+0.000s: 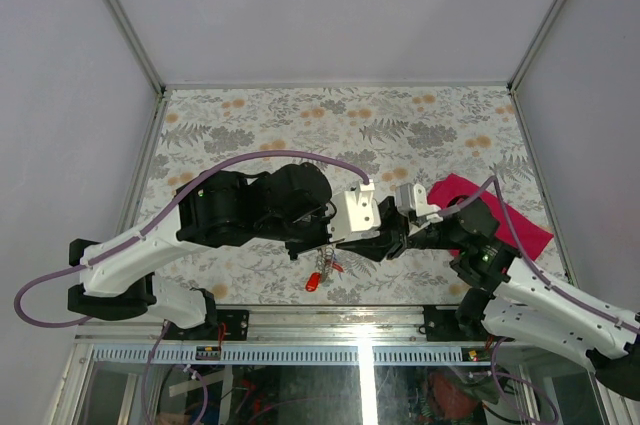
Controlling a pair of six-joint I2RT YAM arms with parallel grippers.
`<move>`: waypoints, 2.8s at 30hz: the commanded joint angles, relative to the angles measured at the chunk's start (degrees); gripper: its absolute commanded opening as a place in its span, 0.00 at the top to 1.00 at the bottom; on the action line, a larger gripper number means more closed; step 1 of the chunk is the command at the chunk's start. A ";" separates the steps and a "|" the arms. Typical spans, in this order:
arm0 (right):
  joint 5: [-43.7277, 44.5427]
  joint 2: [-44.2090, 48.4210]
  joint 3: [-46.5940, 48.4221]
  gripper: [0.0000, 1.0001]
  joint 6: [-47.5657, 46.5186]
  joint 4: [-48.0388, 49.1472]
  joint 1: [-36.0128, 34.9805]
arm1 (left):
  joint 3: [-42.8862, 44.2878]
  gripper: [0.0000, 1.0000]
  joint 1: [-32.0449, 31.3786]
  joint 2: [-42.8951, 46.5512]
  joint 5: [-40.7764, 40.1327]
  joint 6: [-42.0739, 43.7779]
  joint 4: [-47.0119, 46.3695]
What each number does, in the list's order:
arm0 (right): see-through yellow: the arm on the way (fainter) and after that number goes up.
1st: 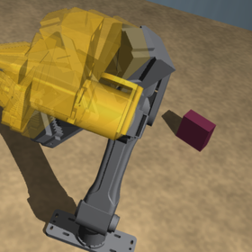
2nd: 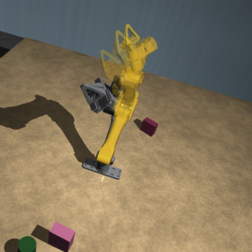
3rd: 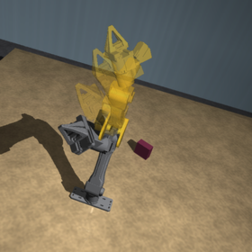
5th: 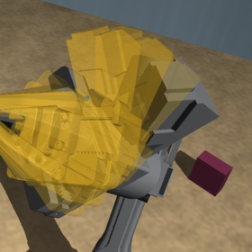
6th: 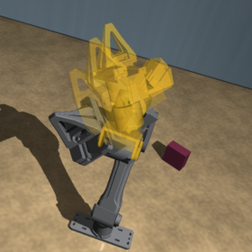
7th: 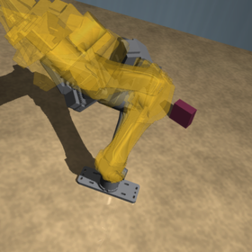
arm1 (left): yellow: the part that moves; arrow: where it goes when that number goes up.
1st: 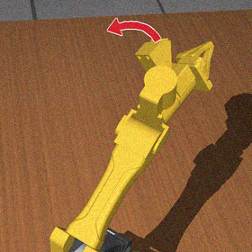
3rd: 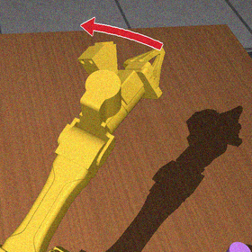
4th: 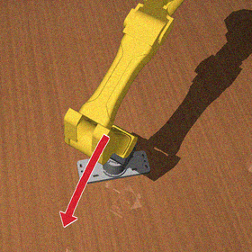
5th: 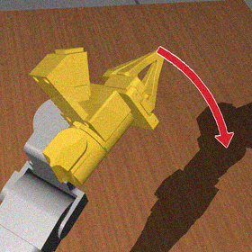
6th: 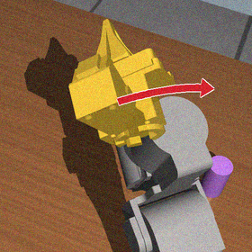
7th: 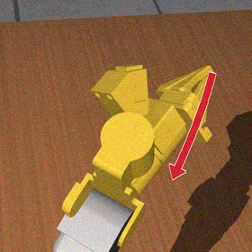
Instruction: Put the keys on the keyring
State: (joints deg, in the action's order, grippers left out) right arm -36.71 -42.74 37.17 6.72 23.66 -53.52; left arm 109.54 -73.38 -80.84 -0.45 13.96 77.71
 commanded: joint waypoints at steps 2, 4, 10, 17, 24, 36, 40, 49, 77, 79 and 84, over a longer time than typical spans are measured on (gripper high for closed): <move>-1.45 -1.45 0.37 0.61 1.95 7.11 -0.05 | 1.69 1.00 -0.24 0.27 -0.03 1.20 -0.25; -1.65 -2.08 0.33 0.61 2.24 7.65 -0.04 | 1.65 1.00 -0.25 0.30 0.02 1.16 -0.28; -1.85 -3.41 0.17 0.66 2.85 9.55 -0.01 | 1.34 1.00 -0.25 0.37 0.28 1.35 -0.27; -2.18 -4.44 0.57 0.73 2.68 9.57 -0.05 | 1.31 1.00 -0.19 0.56 0.38 1.34 -0.33; -2.79 -5.04 0.79 0.93 2.75 9.71 -0.07 | 1.16 1.00 -0.23 0.75 0.37 1.38 -0.35; -2.76 -2.08 4.85 1.00 2.18 6.25 -0.02 | -6.20 0.81 -0.21 9.73 3.24 1.01 -11.42; -3.70 -1.18 5.62 1.00 3.55 7.31 -0.03 | -12.83 0.74 -0.27 15.89 5.73 -0.11 -20.37; -4.11 -0.77 4.28 1.00 10.62 19.01 -0.06 | -26.18 0.73 -0.27 27.39 7.91 -2.55 -40.82; -6.51 0.71 4.94 1.00 13.61 22.83 -0.02 | -27.03 0.75 -0.27 25.35 13.37 -1.71 -41.78; -6.62 0.68 4.93 1.00 13.63 22.75 -0.06 | -26.94 0.78 -0.26 25.20 13.52 -1.65 -41.77; -6.88 0.78 4.87 1.00 13.66 22.39 -0.01 | -26.68 0.83 -0.24 24.88 13.60 -1.48 -41.90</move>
State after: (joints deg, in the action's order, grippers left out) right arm -43.22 -43.22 39.38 19.77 41.08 -53.52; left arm 81.87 -73.47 -55.79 12.45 12.12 38.83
